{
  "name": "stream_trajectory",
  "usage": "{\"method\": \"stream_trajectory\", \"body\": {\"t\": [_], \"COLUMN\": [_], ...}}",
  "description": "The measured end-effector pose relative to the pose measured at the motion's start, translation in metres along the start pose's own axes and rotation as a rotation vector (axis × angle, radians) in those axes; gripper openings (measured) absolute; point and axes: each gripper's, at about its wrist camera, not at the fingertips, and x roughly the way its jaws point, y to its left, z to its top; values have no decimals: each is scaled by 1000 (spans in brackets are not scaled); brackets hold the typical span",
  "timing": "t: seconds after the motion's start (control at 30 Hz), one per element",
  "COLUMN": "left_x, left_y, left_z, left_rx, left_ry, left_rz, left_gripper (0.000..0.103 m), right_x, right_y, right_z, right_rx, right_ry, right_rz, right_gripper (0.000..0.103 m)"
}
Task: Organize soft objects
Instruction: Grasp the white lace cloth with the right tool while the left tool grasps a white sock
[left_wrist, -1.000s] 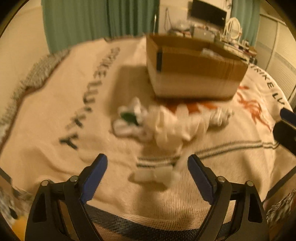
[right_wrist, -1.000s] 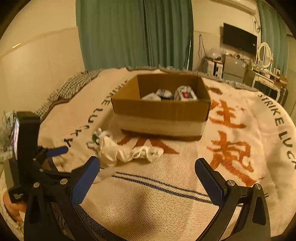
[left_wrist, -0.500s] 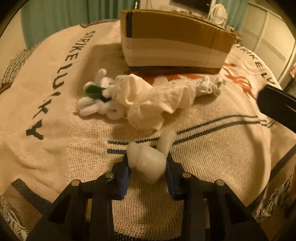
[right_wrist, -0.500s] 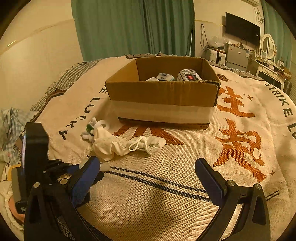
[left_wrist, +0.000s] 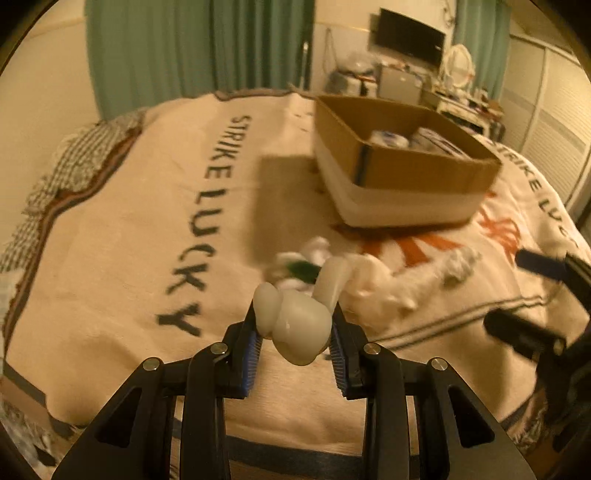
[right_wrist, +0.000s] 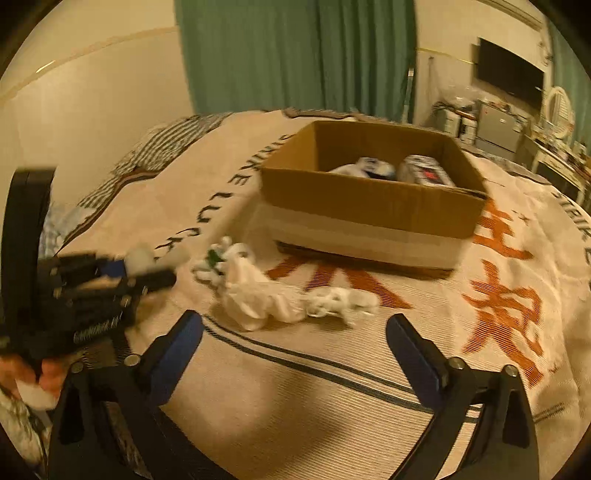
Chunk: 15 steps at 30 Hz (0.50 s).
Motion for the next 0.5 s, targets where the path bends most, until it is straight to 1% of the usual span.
{"method": "stream_trajectory", "body": {"t": [0.03, 0.13, 0.17, 0.23, 0.33, 0.43, 0.47, 0.5], "left_x": [2, 8, 12, 17, 24, 29, 31, 31], "left_y": [5, 13, 16, 21, 27, 31, 32, 32], "left_z": [0, -1, -3, -6, -10, -14, -15, -15], "left_rx": [-4, -12, -20, -38, -59, -67, -69, -71], "left_ry": [0, 4, 9, 20, 43, 58, 60, 61], "left_rz": [8, 28, 25, 15, 0, -17, -23, -28], "left_gripper": [32, 32, 32, 32, 32, 32, 32, 32], "right_x": [5, 20, 26, 41, 63, 79, 85, 90], "right_y": [7, 26, 30, 38, 40, 35, 35, 36], "right_z": [1, 1, 1, 0, 2, 7, 9, 10], "right_rx": [-17, -64, -77, -97, -84, -33, -27, -31], "right_ry": [11, 43, 54, 81, 116, 135, 142, 149], "right_rz": [18, 56, 65, 79, 78, 87, 79, 67], "right_gripper": [94, 87, 84, 82, 78, 77, 73, 64]}}
